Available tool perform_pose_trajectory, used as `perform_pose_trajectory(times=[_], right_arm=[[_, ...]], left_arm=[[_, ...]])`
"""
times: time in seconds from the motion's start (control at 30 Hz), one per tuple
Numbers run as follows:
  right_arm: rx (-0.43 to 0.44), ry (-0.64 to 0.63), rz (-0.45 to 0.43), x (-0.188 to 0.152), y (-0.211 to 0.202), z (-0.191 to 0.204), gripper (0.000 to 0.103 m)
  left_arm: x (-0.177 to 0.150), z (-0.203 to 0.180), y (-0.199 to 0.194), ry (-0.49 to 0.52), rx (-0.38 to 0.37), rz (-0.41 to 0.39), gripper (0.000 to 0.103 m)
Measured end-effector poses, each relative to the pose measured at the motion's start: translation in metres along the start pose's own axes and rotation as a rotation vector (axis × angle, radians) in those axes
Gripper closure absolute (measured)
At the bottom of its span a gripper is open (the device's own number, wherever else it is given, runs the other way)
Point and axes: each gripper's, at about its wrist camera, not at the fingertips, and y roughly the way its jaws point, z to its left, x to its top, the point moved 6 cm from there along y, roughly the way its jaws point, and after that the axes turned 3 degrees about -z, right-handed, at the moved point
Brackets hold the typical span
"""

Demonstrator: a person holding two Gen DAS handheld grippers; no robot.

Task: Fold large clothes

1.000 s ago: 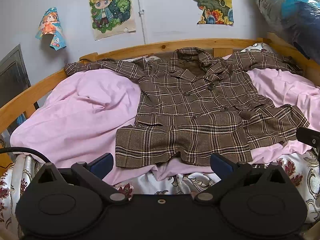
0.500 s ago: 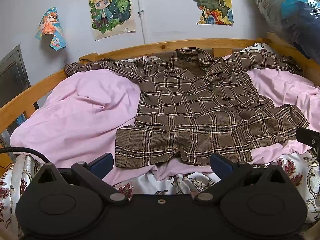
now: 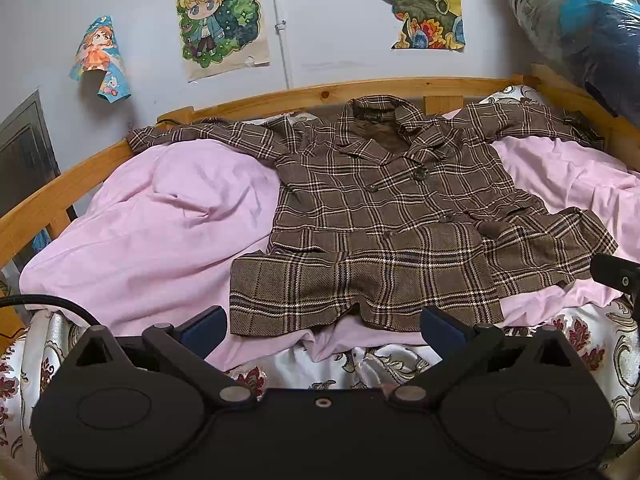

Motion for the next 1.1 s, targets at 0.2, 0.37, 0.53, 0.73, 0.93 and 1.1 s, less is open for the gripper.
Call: perform_pose_trajectory(times=[0.2, 0.37, 0.53, 0.73, 0.93, 1.1], right_arm=[[0.000, 0.001, 0.000, -0.0002, -0.0001, -0.0004, 0.000], [0.000, 0.001, 0.000, -0.0002, 0.0001, -0.0002, 0.000], [0.000, 0.001, 0.001, -0.0005, 0.0001, -0.0002, 0.000], [-0.001, 0.002, 0.001, -0.0005, -0.0001, -0.0009, 0.000], [-0.002, 0.004, 0.002, -0.0012, 0.0007, -0.0035, 0.000], [-0.003, 0.006, 0.004, -0.0021, 0.0012, -0.0052, 0.000]], left_arm=[[0.0000, -0.0006, 0.0003, 0.001, 0.000, 0.000, 0.001], [-0.0003, -0.0010, 0.0006, 0.002, 0.000, 0.000, 0.001], [-0.0009, -0.0017, 0.0013, 0.004, 0.000, 0.000, 0.001], [-0.0006, -0.0018, 0.0010, 0.003, 0.000, -0.001, 0.001], [-0.0007, -0.0028, 0.0009, 0.007, 0.000, -0.003, 0.001], [-0.0002, -0.0066, -0.0022, 0.023, -0.004, -0.011, 0.001]])
